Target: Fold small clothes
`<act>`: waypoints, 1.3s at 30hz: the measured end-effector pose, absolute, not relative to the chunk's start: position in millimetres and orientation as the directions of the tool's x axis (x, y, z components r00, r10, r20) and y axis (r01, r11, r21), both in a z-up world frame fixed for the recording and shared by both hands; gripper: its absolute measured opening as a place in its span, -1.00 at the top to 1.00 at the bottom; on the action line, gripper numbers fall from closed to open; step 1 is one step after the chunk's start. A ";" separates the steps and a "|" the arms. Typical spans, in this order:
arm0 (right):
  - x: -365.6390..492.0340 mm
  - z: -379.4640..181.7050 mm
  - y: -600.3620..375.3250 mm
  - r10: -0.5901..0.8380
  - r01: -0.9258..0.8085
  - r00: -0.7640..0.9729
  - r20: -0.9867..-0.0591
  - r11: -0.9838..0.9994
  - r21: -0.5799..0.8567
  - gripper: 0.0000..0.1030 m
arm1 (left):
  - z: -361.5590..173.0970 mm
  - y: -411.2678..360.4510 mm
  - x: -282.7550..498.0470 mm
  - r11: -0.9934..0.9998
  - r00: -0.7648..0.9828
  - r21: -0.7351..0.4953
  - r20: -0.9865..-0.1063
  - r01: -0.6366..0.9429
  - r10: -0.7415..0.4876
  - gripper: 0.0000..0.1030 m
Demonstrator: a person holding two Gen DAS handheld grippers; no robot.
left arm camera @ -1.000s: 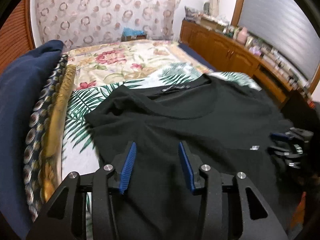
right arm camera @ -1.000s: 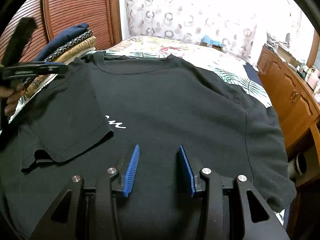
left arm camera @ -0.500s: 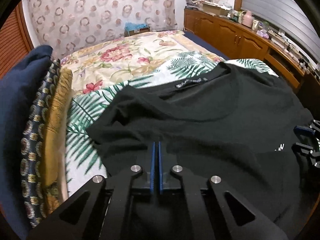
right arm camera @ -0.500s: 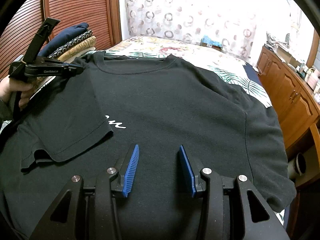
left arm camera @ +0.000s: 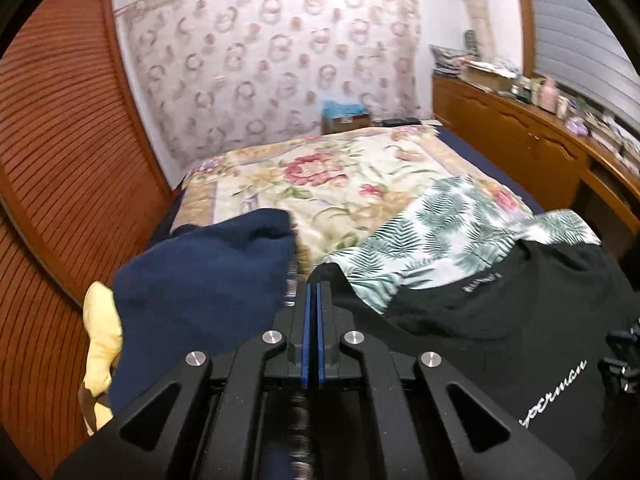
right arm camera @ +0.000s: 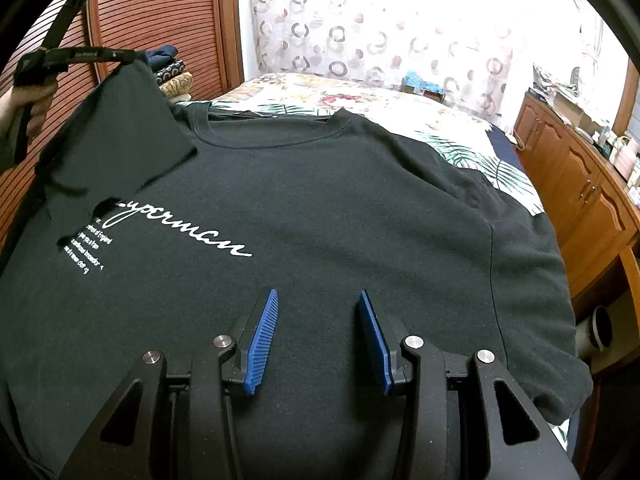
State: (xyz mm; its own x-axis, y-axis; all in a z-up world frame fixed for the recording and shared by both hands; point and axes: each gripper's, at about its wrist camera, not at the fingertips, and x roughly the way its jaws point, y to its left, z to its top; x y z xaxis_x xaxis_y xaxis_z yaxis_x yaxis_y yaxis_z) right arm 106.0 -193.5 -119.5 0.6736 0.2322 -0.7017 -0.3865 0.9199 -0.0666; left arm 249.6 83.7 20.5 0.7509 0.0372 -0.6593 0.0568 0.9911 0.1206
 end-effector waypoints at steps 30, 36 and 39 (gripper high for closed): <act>106.2 -118.5 -198.2 0.231 -0.381 0.673 -0.702 0.923 -0.061 0.05 | -56.2 32.1 121.6 0.972 0.683 -0.055 -0.703 0.226 -0.199 -0.54; 106.0 -118.4 -198.2 0.231 -0.380 0.673 -0.702 0.923 -0.061 0.03 | -79.2 23.9 123.5 0.970 0.622 -0.051 -0.759 0.239 -0.193 -0.54; 105.9 -118.4 -198.1 0.231 -0.380 0.673 -0.703 0.923 -0.061 0.02 | -84.4 21.1 124.6 0.969 0.605 -0.044 -0.774 0.243 -0.187 -0.54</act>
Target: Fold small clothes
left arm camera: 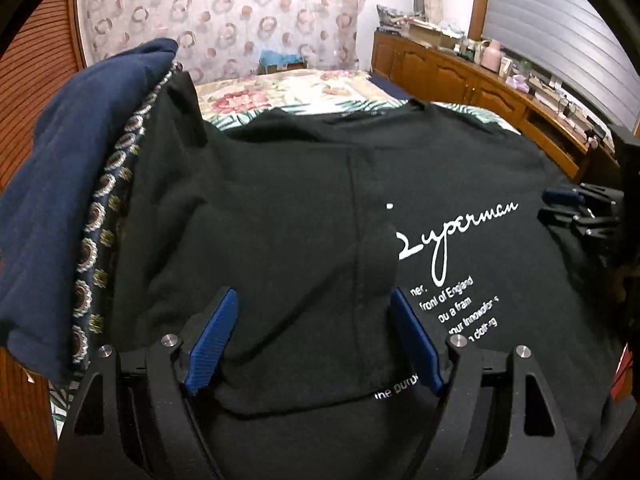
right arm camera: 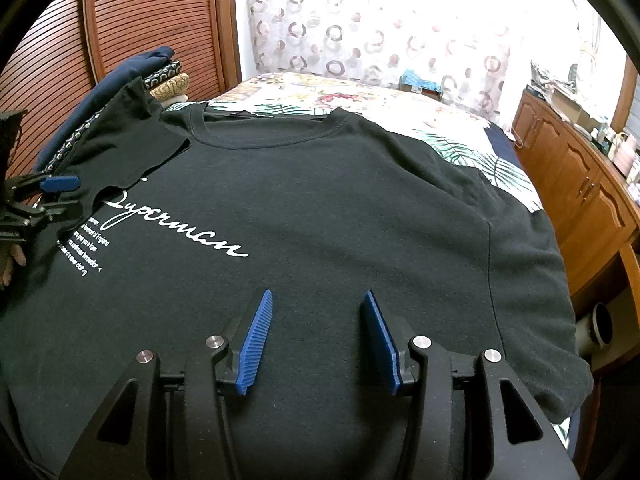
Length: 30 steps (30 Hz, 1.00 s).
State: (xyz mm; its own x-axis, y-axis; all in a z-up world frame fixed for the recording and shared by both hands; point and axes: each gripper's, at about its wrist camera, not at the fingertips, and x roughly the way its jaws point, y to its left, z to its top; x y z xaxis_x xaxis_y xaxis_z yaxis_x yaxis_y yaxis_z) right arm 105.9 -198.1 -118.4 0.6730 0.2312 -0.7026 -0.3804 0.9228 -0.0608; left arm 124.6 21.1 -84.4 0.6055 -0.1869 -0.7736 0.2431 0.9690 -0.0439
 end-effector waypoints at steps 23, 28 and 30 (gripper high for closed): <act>85.7 -88.6 -263.0 0.198 -0.264 0.754 -0.626 0.964 -0.014 -0.05 | -92.4 6.5 128.8 0.954 0.574 0.004 -0.799 0.301 -0.178 -0.99; 81.0 -79.0 -323.7 0.093 -0.138 0.778 -0.621 0.990 -0.025 -0.05 | -92.2 6.4 128.5 0.954 0.574 0.004 -0.799 0.301 -0.178 -0.99; 80.5 -82.6 -346.9 0.068 -0.097 0.770 -0.634 0.995 -0.011 -0.05 | -92.5 6.5 128.8 0.954 0.575 0.005 -0.799 0.300 -0.176 -0.99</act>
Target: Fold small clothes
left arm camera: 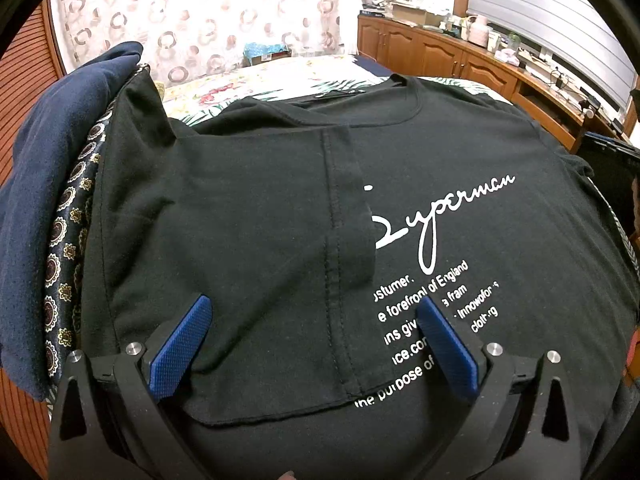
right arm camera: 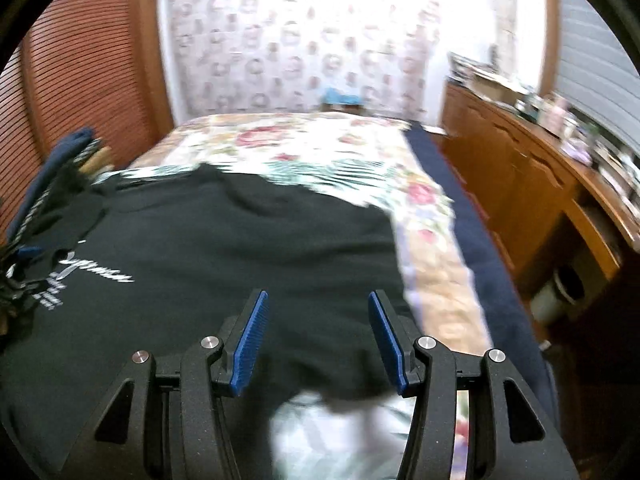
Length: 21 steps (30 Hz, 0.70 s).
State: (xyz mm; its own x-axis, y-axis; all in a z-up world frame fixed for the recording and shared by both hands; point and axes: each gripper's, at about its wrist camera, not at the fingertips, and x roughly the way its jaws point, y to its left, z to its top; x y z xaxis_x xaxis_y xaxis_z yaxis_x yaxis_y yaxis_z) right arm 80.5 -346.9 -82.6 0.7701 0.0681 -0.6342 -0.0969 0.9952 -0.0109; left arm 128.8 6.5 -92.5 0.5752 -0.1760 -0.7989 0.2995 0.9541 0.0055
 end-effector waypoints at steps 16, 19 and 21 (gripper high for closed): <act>99.1 -109.1 -416.0 0.189 -0.055 0.679 -0.709 0.977 0.208 -0.04 | -56.3 16.3 102.6 0.965 0.687 -0.095 -0.685 0.245 -0.241 -0.99; 93.9 -112.7 -420.3 0.213 -0.069 0.672 -0.709 0.972 0.226 0.07 | -47.5 18.9 94.0 0.964 0.713 -0.125 -0.652 0.235 -0.258 -0.99; 93.1 -113.7 -421.0 0.220 -0.073 0.671 -0.708 0.970 0.232 0.14 | -43.3 19.2 87.8 0.966 0.729 -0.118 -0.637 0.228 -0.250 -0.99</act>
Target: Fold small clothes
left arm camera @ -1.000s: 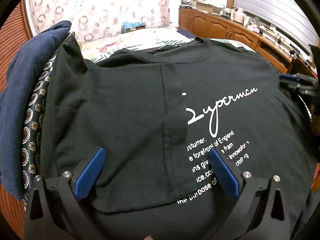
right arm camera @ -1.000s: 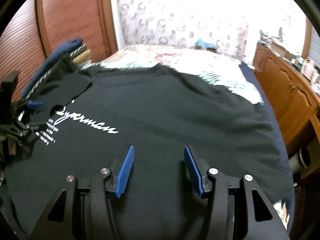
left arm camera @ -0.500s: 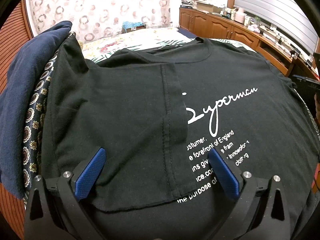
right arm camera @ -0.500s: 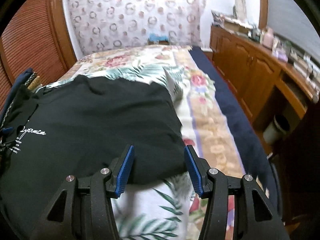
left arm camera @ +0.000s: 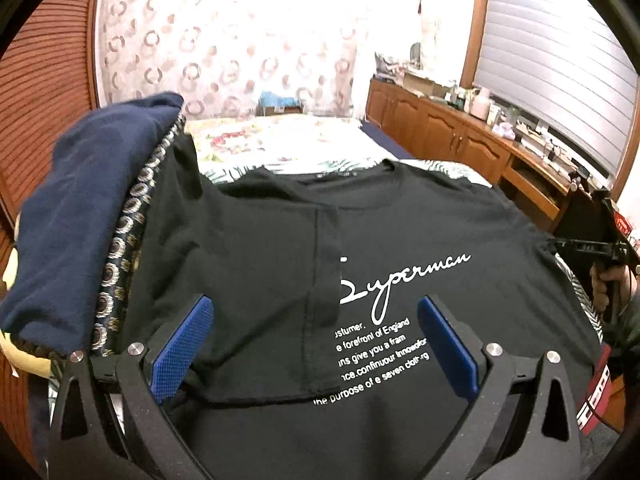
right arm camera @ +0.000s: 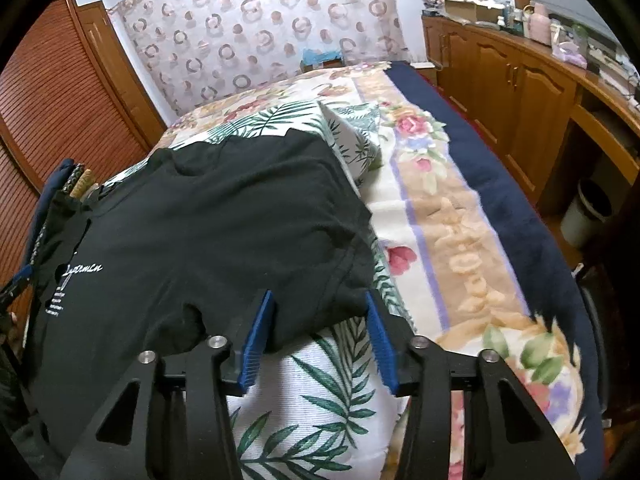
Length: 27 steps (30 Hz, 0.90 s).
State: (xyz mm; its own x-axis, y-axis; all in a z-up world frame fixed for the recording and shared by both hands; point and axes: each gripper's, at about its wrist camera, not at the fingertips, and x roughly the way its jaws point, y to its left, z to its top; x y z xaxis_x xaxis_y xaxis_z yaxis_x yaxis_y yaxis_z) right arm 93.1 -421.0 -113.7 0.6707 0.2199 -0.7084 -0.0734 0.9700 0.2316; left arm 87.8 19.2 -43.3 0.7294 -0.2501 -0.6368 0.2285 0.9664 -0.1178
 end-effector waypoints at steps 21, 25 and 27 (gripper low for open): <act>60.3 -56.5 -303.5 0.303 -0.342 0.776 -0.553 0.939 0.035 0.76 | -35.5 9.6 62.5 0.967 0.770 -0.082 -0.591 0.240 -0.241 -0.99; 47.6 -77.7 -263.4 0.379 -0.448 0.703 -0.602 0.893 0.039 0.76 | -34.9 7.8 58.2 0.966 0.770 -0.084 -0.588 0.244 -0.245 -0.99; 43.0 -93.4 -251.7 0.385 -0.467 0.670 -0.635 0.883 0.043 0.76 | -35.1 7.0 56.8 0.966 0.771 -0.082 -0.588 0.246 -0.246 -0.99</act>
State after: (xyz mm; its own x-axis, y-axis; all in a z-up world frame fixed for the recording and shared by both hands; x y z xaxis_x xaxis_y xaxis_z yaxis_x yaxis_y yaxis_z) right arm 43.0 -251.7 -93.4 0.6697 0.3851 -0.6350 -0.4670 0.8832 0.0430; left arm 56.8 7.0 -35.1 0.7708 -0.2463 -0.5876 0.2460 0.9658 -0.0821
